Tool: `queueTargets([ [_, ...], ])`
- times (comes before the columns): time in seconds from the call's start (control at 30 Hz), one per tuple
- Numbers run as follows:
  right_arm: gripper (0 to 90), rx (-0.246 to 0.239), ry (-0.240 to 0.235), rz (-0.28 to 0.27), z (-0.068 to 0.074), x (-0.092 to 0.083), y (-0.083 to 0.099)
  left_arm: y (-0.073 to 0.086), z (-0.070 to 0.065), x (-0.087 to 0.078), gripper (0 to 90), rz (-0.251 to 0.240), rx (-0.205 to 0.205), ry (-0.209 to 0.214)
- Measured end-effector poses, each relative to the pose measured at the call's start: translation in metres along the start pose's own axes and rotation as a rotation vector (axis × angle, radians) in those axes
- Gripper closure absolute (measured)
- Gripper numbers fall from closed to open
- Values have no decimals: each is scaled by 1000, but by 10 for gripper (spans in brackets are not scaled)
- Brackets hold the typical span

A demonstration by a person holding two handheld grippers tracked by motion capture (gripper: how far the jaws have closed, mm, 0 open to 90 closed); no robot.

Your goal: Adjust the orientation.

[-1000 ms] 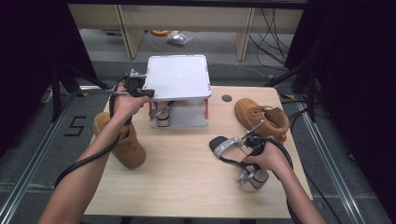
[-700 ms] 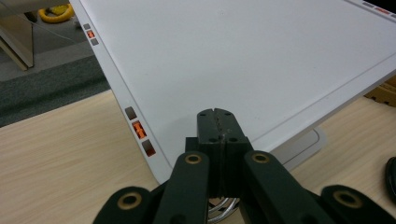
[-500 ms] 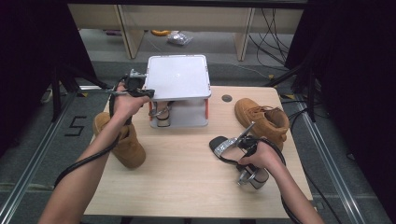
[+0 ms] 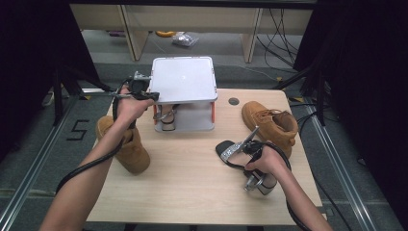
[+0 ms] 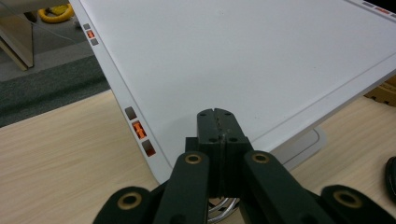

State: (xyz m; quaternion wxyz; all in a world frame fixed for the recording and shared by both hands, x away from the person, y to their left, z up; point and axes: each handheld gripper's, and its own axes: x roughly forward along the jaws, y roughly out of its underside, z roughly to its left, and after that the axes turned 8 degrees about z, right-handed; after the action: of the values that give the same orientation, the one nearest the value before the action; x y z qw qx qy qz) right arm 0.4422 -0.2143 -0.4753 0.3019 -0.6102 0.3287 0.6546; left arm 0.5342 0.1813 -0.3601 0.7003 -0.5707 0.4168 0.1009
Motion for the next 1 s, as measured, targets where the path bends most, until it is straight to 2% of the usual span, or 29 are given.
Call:
queueTargets([
  [0.07, 416, 23, 1, 9, 1, -1, -1, 0, 0, 0, 898, 0, 1, -1],
  [0.17, 421, 10, 6, 0, 1, -1, 0, 0, 0, 0, 898, 0, 2, -1],
  [0.23, 425, 22, 4, -10, 2, -1, 1, 0, 0, 0, 898, 2, 4, 0],
  [0.27, 427, 5, 0, -12, 0, -1, 1, 0, 0, 0, 898, 1, 3, 0],
  [0.3, 428, 66, -7, -4, 3, -1, 1, 0, 0, 0, 898, 0, 3, -1],
  [0.37, 430, 76, -1, -14, 3, 0, 1, 0, 0, 0, 898, 0, 2, -1],
  [0.4, 430, 62, -2, -22, 2, 1, 2, 0, 0, 0, 898, 1, 3, -2],
  [0.53, 433, 63, -2, -22, 1, 0, 2, 0, -1, 0, 898, -1, 2, -3],
  [0.57, 433, 49, 0, -28, 0, 0, 2, 0, -1, 0, 898, 0, 2, -2],
  [0.6, 433, 81, -5, -19, 2, -1, 2, 0, -1, 0, 898, 0, 2, -2],
  [0.67, 434, 105, -13, -13, 3, -2, 2, -1, -1, 0, 898, 2, 4, -2],
  [0.77, 435, 93, -17, -16, 2, -2, 2, -1, -1, 0, 898, 1, 3, -3],
  [0.8, 435, 118, -21, -19, 3, -2, 3, -1, -1, 0, 898, 6, 5, -4],
  [0.83, 434, 118, -18, -15, 3, -1, 3, -1, -1, 0, 898, 2, 6, -5],
  [0.9, 432, 80, -11, -17, 3, 0, 3, -1, -1, 0, 898, 6, 6, -5],
  [1.0, 422, 73, -7, 6, 4, 0, 2, -1, -1, 0, 898, 6, 6, -5],
])
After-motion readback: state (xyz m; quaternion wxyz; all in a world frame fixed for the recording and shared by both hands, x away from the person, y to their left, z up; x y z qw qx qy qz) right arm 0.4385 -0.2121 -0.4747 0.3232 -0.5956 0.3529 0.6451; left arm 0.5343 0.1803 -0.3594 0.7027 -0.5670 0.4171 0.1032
